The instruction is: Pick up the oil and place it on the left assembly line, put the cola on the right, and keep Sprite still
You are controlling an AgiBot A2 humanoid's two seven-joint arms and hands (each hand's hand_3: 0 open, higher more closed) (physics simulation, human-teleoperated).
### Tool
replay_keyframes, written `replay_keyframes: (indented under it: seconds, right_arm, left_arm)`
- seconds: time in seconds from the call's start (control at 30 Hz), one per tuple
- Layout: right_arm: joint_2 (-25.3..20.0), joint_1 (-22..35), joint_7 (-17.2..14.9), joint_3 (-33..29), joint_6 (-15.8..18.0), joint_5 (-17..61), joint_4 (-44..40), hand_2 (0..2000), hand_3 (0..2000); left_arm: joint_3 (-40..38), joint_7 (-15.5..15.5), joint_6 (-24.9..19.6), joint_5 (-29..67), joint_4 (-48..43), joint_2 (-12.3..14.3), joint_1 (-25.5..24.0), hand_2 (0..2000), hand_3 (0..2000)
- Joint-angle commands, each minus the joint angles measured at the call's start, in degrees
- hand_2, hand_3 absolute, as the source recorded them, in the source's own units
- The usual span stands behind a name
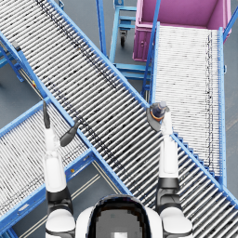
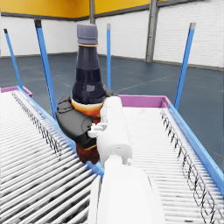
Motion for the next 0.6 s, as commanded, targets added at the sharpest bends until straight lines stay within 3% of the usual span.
replay_keyframes:
  seconds: [0.03,0.2,0.23,0.27,0.4,0.5,0.6]
  right_arm:
    - [1.7,8.0,0.0,-7.0,-0.3,0.0,-4.9,2000,2000]
    - [4.8,19.0,0.0,-11.2,-1.0,0.0,-20.9,2000,2000]
    - [5.6,21.5,0.0,-11.9,-0.9,0.0,-24.4,639,1673]
    - [6.4,24.2,0.1,-12.6,-1.7,0.0,-28.0,0,1347]
    - [9.2,34.8,0.3,-13.4,-3.0,0.0,-37.8,0,40]
    - [9.6,36.3,0.3,-12.7,-3.3,-0.1,-34.3,0,0]
    - [8.5,29.4,0.3,-9.0,-3.4,-0.1,-19.9,0,0]
  left_arm:
    - [1.0,0.0,0.0,0.0,-1.7,0.0,0.6,0,0]
    - [0.7,0.0,0.0,0.0,-2.3,0.1,1.3,0,0]
    - [0.9,0.0,0.0,0.0,-2.4,0.1,1.5,0,0]
    - [0.9,0.0,0.0,0.0,-2.0,0.2,0.4,0,0]
    - [0.9,0.0,0.0,0.0,-3.2,0.3,0.6,0,0]
    - [0.6,0.0,0.0,0.0,-3.8,0.5,-0.1,0,0]
    - [1.3,0.0,0.0,0.0,-3.9,0.6,-0.1,0,0]
